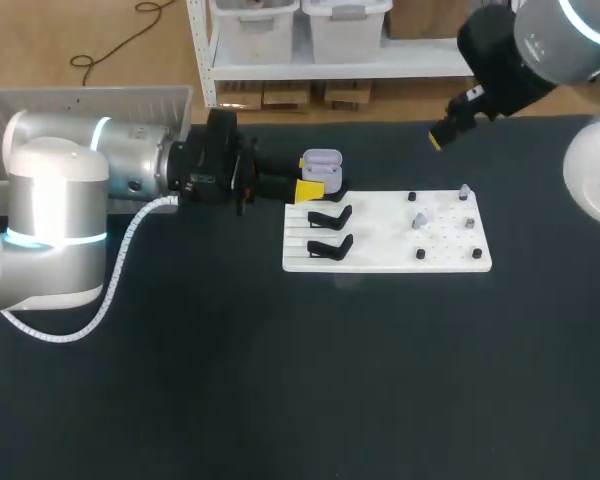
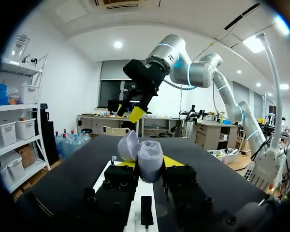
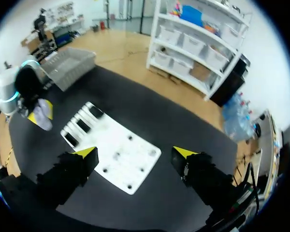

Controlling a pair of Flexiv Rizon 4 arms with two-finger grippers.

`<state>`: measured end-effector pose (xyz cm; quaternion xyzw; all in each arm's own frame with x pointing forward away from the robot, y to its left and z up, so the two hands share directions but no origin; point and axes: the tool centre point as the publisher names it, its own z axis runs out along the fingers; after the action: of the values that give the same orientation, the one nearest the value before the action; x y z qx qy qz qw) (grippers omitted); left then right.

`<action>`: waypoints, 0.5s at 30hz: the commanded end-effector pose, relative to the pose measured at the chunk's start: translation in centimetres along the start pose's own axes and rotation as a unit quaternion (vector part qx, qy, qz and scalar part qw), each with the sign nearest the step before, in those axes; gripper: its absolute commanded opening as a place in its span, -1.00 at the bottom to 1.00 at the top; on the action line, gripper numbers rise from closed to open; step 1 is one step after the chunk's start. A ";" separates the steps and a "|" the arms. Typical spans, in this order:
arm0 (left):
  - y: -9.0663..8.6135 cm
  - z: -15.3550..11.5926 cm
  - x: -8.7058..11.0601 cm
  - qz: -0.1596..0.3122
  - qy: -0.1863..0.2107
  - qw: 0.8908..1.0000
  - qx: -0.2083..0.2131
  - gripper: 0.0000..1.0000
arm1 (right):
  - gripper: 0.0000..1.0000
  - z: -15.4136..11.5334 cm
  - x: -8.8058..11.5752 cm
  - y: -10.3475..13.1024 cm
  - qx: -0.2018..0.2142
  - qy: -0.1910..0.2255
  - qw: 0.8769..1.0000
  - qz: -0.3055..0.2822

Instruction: Pick up each earbud case from the left stands, insert the matching earbuds, close the lid, and place the case in the box.

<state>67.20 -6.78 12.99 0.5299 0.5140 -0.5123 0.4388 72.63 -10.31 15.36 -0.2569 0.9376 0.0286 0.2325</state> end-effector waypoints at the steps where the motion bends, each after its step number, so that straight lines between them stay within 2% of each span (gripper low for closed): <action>1: 0.0 0.0 0.1 0.000 -0.001 1.000 0.000 -1.00 | 1.00 1.6 0.1 -0.1 0.125 0.049 0.991 0.020; 8: 0.0 0.0 0.1 0.000 -0.001 1.000 0.000 -1.00 | 1.00 4.2 2.0 -0.8 0.102 0.096 0.989 0.050; 15: 0.0 0.0 0.1 0.000 -0.001 1.000 0.000 -1.00 | 1.00 5.1 2.5 -1.1 0.092 0.109 0.988 0.064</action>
<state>67.20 -6.79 12.99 0.5299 0.5140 -0.5123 0.4388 73.12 -11.68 9.87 -0.1757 0.9701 -0.0702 0.1521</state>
